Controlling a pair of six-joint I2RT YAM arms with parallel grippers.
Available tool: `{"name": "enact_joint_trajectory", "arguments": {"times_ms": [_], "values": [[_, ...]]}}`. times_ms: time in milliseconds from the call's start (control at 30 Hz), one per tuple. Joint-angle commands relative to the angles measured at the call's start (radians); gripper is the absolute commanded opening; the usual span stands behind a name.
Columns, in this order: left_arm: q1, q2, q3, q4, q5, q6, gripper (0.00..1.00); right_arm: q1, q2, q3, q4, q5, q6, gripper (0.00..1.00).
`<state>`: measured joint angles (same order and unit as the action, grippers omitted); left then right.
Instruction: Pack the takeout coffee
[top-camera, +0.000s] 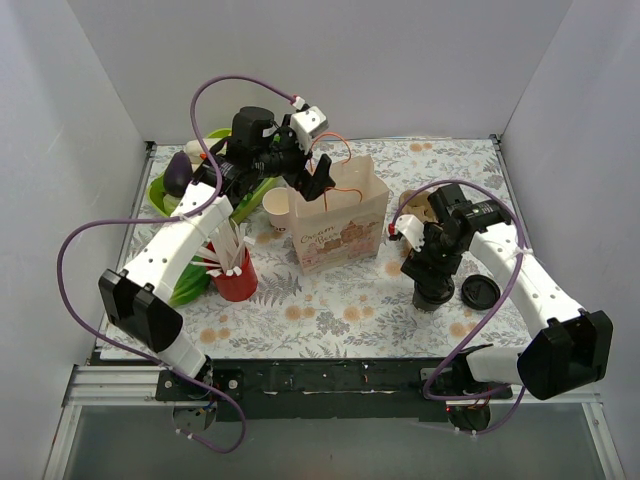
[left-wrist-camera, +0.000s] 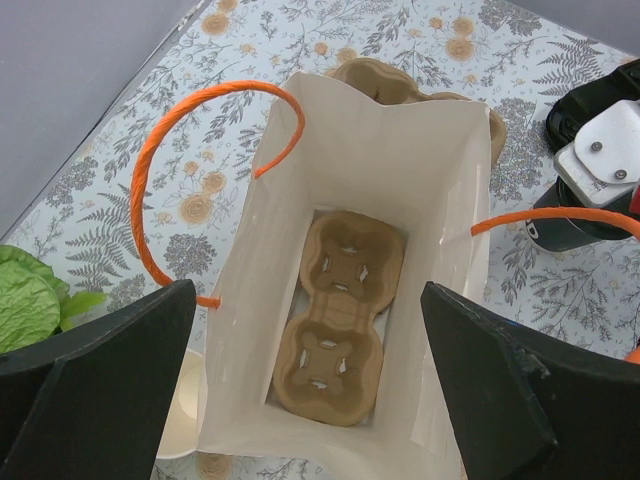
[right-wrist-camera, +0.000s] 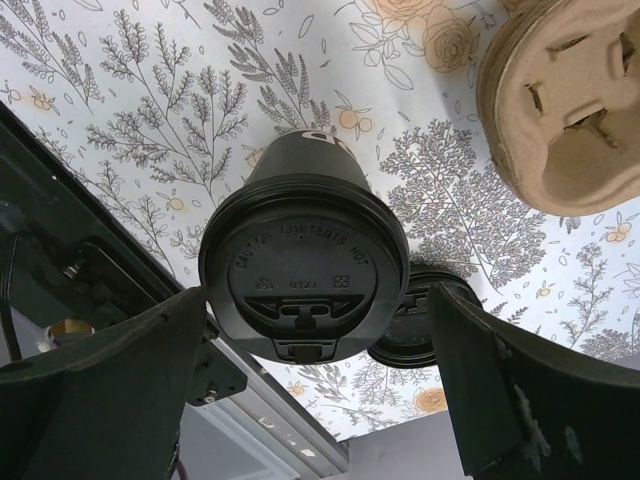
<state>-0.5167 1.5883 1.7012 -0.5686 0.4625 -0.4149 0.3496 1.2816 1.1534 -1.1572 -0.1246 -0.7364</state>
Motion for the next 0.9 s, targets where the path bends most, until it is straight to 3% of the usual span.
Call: {"name": "enact_joint_trajectory", "arguments": {"times_ms": [0,867], "values": [[-0.005,-0.01,0.029,0.003,0.005,-0.004,0.98,0.0,-0.025,-0.018,-0.032,-0.009,-0.017,0.98],[-0.005,0.001,0.029,0.001,0.004,-0.01,0.98,0.002,-0.016,-0.055,-0.012,0.003,-0.044,0.9]]}}
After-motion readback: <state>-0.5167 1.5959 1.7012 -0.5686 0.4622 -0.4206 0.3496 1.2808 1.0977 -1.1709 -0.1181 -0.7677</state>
